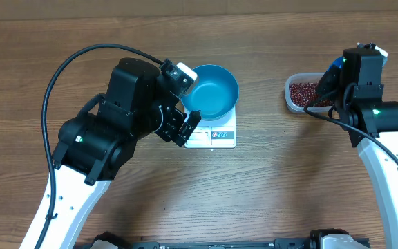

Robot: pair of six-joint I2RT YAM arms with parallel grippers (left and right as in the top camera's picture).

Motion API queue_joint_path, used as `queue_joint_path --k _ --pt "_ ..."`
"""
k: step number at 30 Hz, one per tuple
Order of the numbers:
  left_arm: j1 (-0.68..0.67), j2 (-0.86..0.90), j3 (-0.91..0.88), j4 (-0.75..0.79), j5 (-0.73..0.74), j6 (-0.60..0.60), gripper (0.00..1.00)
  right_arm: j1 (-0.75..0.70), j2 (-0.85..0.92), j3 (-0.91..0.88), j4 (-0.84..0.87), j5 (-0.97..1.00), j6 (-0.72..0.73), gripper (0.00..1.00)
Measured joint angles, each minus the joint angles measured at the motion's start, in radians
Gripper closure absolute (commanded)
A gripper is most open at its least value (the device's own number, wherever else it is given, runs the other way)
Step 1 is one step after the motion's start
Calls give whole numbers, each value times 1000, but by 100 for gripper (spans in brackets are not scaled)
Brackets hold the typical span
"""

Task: Scoop item into bowl and weigh 150g on scale
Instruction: 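Raise the left gripper back and away from the scale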

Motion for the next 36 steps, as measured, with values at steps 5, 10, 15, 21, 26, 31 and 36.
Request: queue_joint_path --k 5,10,15,21,26,31,36 --pt "0 0 0 0 0 -3 0 0 0 0 0 0 -29 96" --pt "0 0 0 -2 0 -3 1 0 0 0 0 -1 -129 96" --pt "0 0 0 -2 0 -3 1 0 6 2 -6 -27 -270 96" --pt "0 0 0 -2 0 -3 0 0 95 53 -35 -52 -390 96" --pt "0 0 0 -2 0 -3 1 0 180 57 -31 -19 -441 96" --pt "0 0 0 -2 0 -3 0 0 241 57 -28 30 -463 96" --pt "0 0 0 -2 0 -3 0 0 295 57 -26 67 -482 96"
